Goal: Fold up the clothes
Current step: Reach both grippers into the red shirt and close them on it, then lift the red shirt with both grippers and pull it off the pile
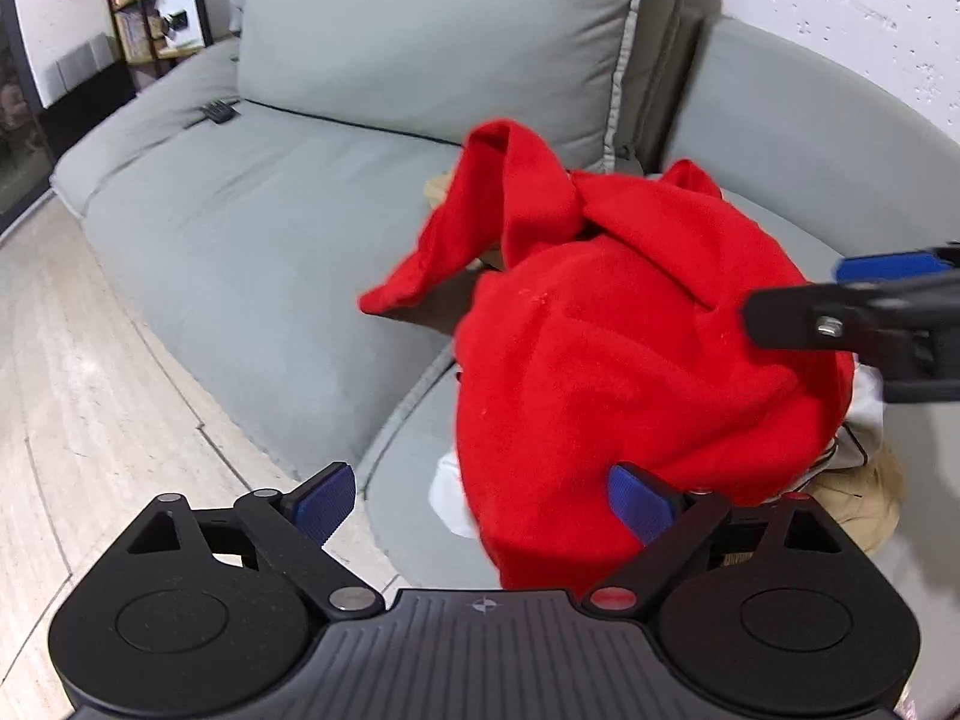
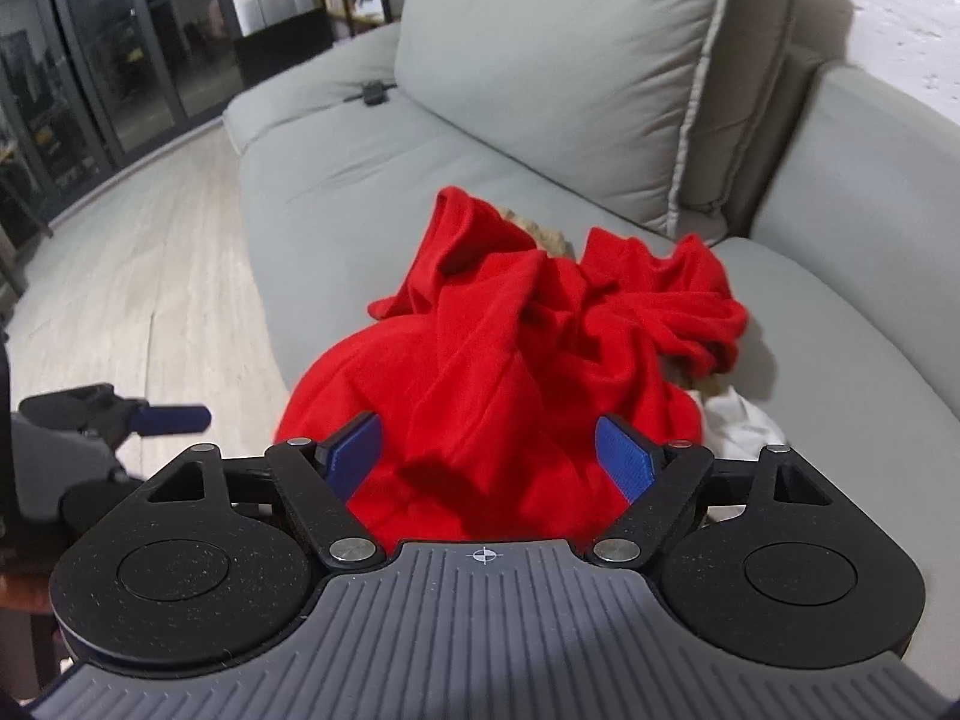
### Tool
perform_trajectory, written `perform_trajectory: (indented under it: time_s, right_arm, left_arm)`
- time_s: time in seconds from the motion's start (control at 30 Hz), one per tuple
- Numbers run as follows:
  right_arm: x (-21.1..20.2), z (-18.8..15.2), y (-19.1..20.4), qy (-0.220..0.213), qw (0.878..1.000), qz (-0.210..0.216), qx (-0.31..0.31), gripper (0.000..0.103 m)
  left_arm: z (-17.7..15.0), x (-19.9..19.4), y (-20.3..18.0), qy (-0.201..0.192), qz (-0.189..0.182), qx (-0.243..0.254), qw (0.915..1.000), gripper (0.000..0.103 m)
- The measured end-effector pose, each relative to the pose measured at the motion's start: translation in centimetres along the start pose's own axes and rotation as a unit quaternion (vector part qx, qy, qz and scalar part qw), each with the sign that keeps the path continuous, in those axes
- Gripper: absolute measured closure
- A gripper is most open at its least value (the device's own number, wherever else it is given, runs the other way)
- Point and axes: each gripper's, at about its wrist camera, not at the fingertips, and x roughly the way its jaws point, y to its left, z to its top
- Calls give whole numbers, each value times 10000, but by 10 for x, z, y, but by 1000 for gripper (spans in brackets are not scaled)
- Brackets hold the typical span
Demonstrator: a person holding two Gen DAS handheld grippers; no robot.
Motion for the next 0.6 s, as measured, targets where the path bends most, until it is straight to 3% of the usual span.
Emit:
perform_trajectory:
  time_s: [0.03,0.07,0.1,0.13,0.17,0.2,0.27,0.47,0.53,0.6]
  right_arm:
    - [7,1,0,63,10000,7,-6,22]
    - [12,1,-1,151,9999,38,-16,37]
    - [18,1,-1,240,9997,70,-27,72]
    - [23,1,-2,348,9994,75,-25,85]
    - [25,0,-3,414,9991,61,-11,92]
    - [22,-2,-3,397,9992,68,1,96]
    - [11,-5,-4,315,9995,4,19,97]
    - [-58,-8,-39,-348,9972,-520,401,98]
    - [-84,-8,-54,-550,9943,-711,570,98]
    - [-142,-16,-88,-948,9841,-1171,937,98]
  left_arm:
    - [1,0,-2,18,-97,26,9999,16]
    - [3,0,-4,36,-222,61,9997,37]
    - [5,-2,-7,60,-389,83,9992,66]
    - [6,-4,-10,88,-572,100,9983,77]
    - [8,-6,-15,94,-622,133,9979,82]
    - [8,-8,-19,73,-614,199,9979,90]
    - [10,-16,-31,-26,-653,355,9972,94]
    - [37,-70,-87,-633,-1168,761,9882,95]
    - [53,-99,-123,-958,-1477,1017,9791,95]
    - [64,-129,-163,-1254,-1826,1321,9662,95]
